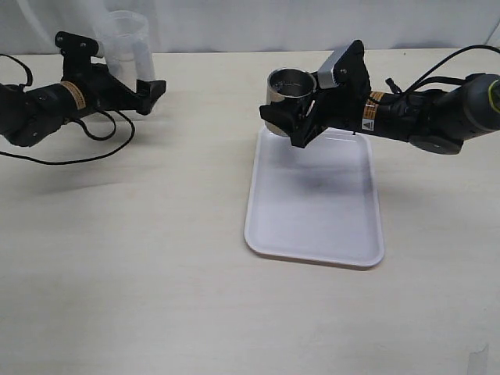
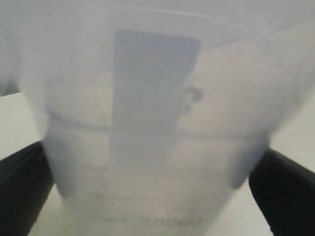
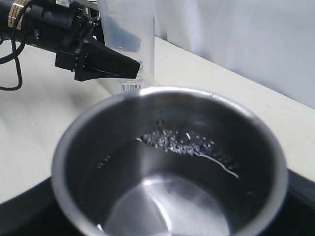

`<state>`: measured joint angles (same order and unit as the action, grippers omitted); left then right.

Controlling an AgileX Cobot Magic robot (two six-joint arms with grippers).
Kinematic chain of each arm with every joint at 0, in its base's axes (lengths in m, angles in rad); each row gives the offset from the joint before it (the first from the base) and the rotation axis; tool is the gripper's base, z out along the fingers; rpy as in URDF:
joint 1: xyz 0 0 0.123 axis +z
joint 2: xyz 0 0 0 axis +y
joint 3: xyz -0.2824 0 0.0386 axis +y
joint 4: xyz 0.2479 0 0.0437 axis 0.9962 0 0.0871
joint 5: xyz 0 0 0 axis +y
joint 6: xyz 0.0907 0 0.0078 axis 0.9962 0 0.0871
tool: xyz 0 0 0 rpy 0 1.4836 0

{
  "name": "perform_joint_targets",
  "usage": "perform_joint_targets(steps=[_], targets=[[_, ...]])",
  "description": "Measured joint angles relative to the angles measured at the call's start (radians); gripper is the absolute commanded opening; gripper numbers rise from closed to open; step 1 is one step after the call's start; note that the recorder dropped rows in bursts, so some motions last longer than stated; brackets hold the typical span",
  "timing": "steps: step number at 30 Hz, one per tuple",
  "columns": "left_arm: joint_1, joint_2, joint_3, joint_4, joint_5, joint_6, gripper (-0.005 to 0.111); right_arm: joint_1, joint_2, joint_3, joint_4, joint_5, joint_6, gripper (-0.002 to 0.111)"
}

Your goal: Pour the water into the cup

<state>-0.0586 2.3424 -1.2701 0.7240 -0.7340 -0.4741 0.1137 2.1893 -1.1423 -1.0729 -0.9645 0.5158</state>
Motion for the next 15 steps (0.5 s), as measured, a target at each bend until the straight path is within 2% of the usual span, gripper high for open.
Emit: perform_joint_targets(steps=[3, 11, 15], targets=[[0.014, -0.025, 0.019, 0.081, 0.000, -0.062, 0.102, 0.000, 0.000, 0.000, 0.000, 0.000, 0.000, 0.004], [0.105, -0.134, 0.172, 0.103, -0.052, -0.083, 0.102, 0.000, 0.000, 0.000, 0.000, -0.002, -0.001, 0.004], [0.119, -0.215, 0.260, 0.107, -0.058, -0.083, 0.102, 0.000, 0.000, 0.000, 0.000, -0.002, -0.001, 0.004]])
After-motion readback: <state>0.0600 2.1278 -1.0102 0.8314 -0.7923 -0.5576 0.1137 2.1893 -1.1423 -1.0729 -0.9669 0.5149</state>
